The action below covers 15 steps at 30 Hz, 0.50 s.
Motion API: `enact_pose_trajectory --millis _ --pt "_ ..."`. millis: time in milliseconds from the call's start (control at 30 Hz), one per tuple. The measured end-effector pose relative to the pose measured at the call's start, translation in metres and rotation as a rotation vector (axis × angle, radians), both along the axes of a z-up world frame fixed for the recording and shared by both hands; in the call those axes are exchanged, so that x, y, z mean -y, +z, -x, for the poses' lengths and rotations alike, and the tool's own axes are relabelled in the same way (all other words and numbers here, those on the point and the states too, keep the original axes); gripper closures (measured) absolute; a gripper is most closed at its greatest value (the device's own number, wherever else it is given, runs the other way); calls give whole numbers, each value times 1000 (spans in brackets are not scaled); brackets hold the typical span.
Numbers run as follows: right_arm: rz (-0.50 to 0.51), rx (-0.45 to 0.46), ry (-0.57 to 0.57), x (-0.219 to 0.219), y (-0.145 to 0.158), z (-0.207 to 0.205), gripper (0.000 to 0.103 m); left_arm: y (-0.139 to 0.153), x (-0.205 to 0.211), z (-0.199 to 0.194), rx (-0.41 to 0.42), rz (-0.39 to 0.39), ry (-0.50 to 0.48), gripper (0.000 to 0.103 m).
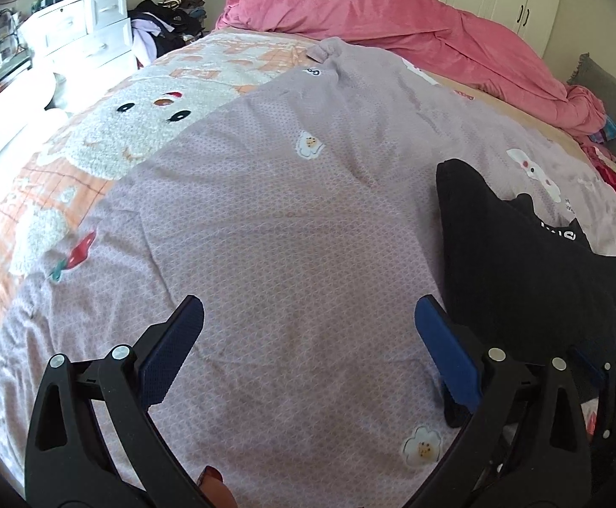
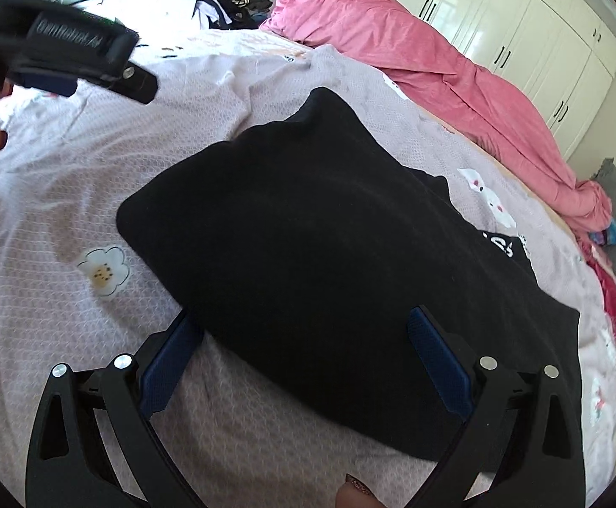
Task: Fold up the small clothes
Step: 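Move the right tool onto the black shirt's folded edge and close it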
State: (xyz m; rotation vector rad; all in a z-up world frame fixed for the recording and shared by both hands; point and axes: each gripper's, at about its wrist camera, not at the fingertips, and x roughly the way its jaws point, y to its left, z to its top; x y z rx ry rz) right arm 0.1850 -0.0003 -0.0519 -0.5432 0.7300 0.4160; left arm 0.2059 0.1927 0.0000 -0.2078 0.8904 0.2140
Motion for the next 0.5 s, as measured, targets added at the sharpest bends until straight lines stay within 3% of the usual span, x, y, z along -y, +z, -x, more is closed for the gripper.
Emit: enact_pose_trajectory --millis 400,467,500 --pt "19 46 9 -17 -3 -16 8 1 21 -40 -8 -14 -35 9" --pt "6 53 14 -16 -2 -17 15 2 25 -47 -10 -9 -44 9" --pt "-3 56 17 -15 -1 -17 26 3 26 -51 -10 -3 -48 9"
